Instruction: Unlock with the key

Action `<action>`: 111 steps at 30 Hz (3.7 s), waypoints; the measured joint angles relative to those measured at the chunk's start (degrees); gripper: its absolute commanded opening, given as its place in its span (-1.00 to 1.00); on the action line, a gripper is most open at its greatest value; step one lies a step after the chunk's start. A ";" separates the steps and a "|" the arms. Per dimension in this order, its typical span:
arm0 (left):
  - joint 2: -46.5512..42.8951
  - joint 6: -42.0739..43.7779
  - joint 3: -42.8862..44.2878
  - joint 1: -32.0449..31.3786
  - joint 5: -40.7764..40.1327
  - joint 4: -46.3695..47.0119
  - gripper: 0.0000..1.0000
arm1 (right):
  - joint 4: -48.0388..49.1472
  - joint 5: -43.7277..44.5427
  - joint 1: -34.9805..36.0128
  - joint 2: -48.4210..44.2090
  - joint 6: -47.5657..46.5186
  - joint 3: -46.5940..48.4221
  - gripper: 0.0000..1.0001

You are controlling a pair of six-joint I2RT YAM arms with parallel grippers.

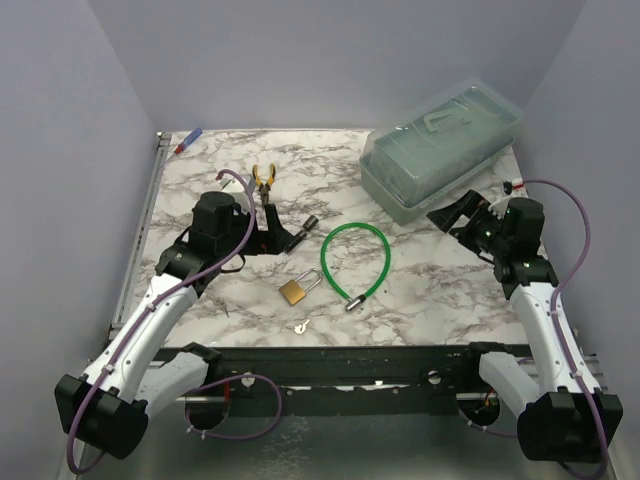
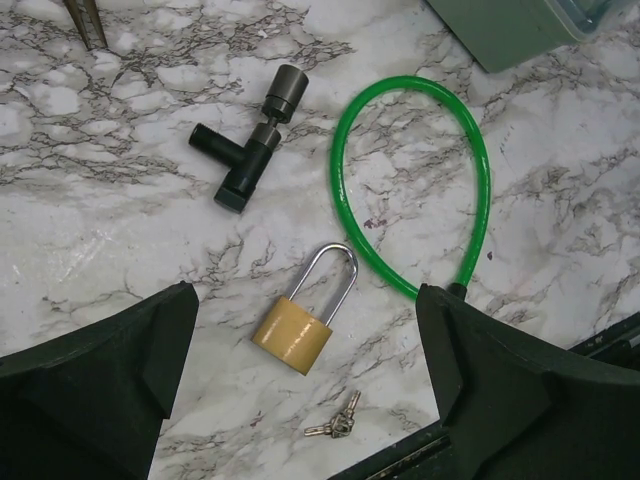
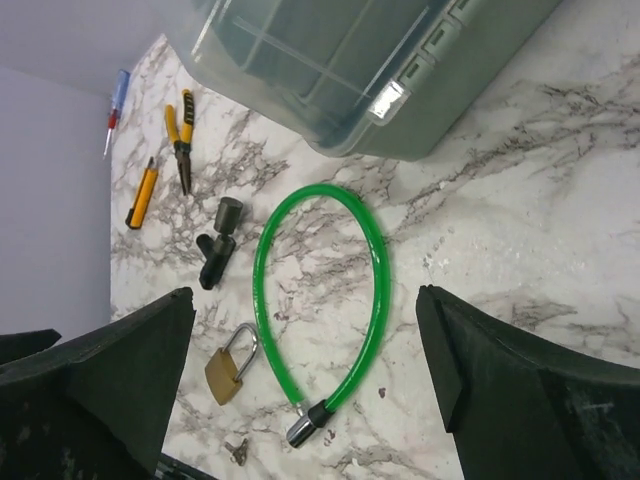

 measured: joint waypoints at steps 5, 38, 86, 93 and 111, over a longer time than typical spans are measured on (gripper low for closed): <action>0.00 0.15 0.00 -0.76 -0.28 -0.04 0.94 | -5.64 4.57 0.02 0.09 2.58 0.46 1.00; 4.72 -13.25 -1.09 -31.71 -16.46 -6.71 0.42 | -23.76 20.06 24.48 5.64 13.97 4.24 1.00; 30.49 -12.61 -3.98 -42.40 -23.87 -2.78 -0.11 | -19.12 18.97 25.64 3.96 11.82 -1.42 1.00; 30.75 -13.03 -3.98 -40.30 -21.90 -2.78 -0.19 | -19.12 18.95 25.64 3.58 11.50 -1.49 1.00; 32.89 -14.62 -2.40 -39.63 -18.86 -7.82 -0.31 | -19.15 18.88 25.64 3.37 11.50 -1.53 1.00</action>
